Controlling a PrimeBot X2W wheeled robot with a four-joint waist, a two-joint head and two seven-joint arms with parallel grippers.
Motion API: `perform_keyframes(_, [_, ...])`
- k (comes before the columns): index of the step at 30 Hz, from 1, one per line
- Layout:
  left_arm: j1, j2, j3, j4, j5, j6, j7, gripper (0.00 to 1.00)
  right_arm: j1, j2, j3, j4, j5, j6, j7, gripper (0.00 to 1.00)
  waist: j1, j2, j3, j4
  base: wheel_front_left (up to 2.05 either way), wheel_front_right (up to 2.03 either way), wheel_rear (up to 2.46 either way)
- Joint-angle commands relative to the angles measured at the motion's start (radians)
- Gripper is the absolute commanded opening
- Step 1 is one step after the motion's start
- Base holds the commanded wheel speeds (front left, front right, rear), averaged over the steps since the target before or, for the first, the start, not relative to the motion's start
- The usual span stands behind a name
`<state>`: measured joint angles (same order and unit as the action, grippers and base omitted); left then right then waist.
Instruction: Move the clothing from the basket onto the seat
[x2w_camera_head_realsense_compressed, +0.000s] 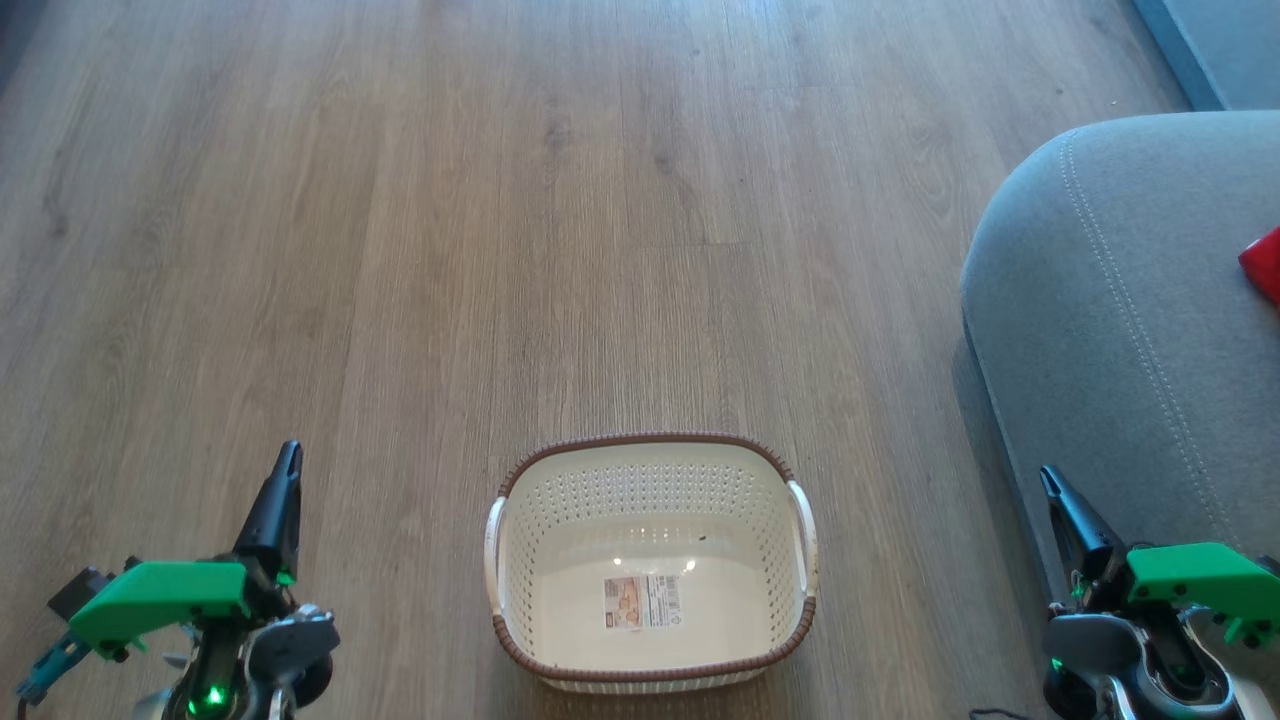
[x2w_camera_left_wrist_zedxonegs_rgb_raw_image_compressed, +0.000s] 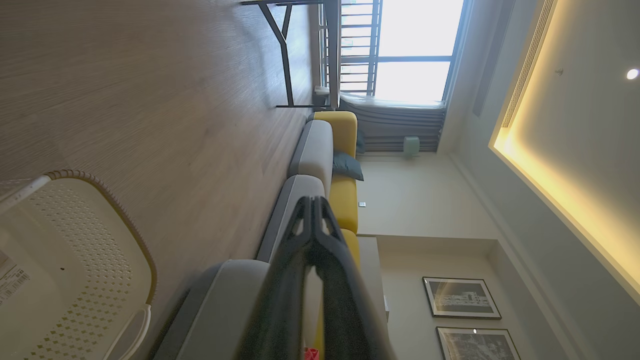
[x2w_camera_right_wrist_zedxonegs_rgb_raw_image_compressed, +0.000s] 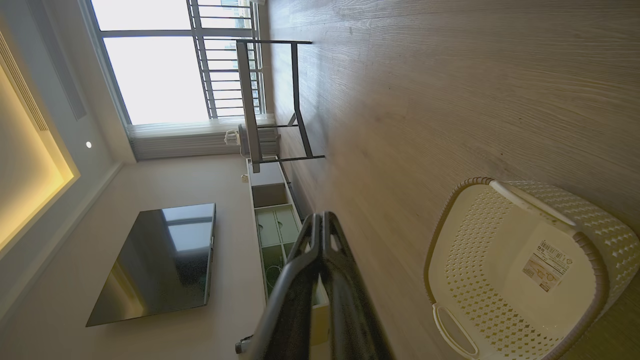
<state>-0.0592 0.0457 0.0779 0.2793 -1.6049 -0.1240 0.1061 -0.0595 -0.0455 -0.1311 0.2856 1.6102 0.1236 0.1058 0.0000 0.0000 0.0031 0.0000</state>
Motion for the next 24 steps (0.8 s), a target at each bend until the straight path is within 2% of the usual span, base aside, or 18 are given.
perform_keyframes(1, [-0.049,0.004,0.036,-0.034,-0.004,-0.007,0.007,0.00,-0.049,-0.005,0.016,-0.041,-0.002,0.007,0.008,0.00,0.0000,0.0000,0.000,0.000,0.00,0.00,0.00])
perform_keyframes(24, [-0.049,0.004,0.036,-0.034,-0.004,-0.007,0.007,0.00,-0.049,-0.005,0.016,-0.041,-0.002,0.007,0.008,0.00,0.0000,0.0000,0.000,0.000,0.00,0.00,0.00])
